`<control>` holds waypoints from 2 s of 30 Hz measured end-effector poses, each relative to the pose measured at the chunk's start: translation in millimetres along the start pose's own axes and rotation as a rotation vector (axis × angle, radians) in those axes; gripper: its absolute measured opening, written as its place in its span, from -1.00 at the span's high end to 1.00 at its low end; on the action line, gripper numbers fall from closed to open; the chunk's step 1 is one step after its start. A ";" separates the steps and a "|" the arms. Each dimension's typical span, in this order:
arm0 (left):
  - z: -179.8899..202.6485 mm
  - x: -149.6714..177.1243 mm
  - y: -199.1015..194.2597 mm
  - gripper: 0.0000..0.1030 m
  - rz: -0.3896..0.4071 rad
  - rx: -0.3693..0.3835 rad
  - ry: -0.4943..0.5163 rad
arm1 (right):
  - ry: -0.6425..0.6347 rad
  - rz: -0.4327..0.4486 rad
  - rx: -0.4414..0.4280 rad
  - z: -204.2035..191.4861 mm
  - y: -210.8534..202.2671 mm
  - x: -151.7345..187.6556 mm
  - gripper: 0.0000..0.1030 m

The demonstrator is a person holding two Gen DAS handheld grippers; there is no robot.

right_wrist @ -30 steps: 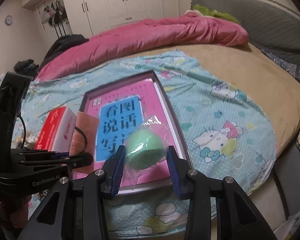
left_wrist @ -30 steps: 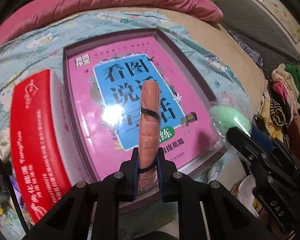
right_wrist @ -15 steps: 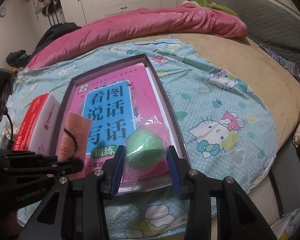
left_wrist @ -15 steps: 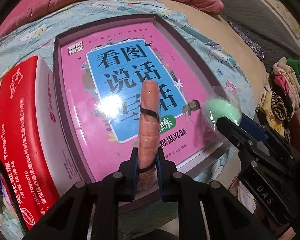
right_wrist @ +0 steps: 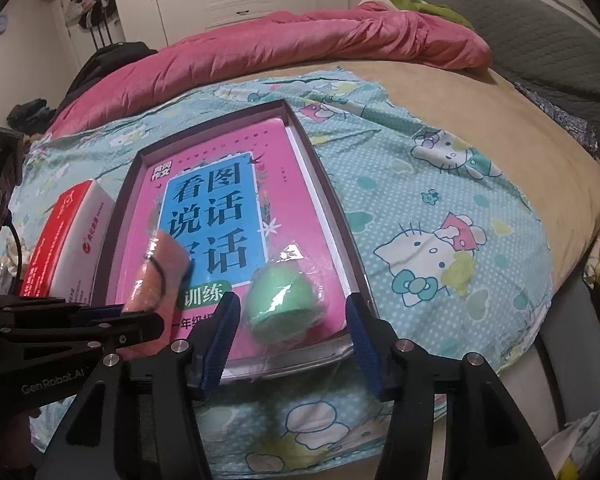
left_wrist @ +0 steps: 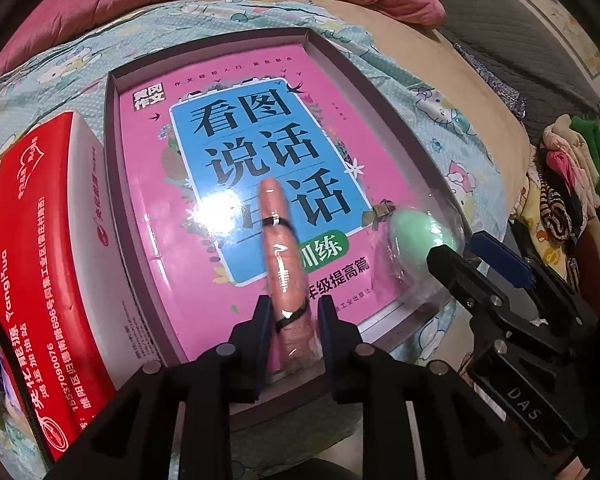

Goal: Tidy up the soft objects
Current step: 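Carry the pink strip with the left tool while the right tool carries the green ball to the book box, then open the left tool onto the book while the right tool releases the green ball beside it, then move both tools back over the pile of items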

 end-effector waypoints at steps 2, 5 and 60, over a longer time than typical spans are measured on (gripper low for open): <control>1.4 -0.1 -1.5 0.44 0.003 -0.005 0.010 | 0.002 0.005 0.004 0.7 -2.2 -0.5 -0.14; 1.9 0.0 -5.5 0.35 0.012 -0.015 0.026 | 0.000 0.008 0.015 1.7 -5.0 -1.0 -0.15; -102.4 36.9 -207.3 -0.22 0.361 -0.198 -0.122 | -0.165 0.173 0.031 -113.0 -116.1 -32.3 -0.51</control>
Point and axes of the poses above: each gripper's, at about its wrist camera, not at the fingertips, and y roughly the way its jaws point, z to its right, x to its underside, the point moved 8 cm from there along y, roughly the way its jaws point, and after that the axes turned 7 degrees about z, right-handed, at the moved point
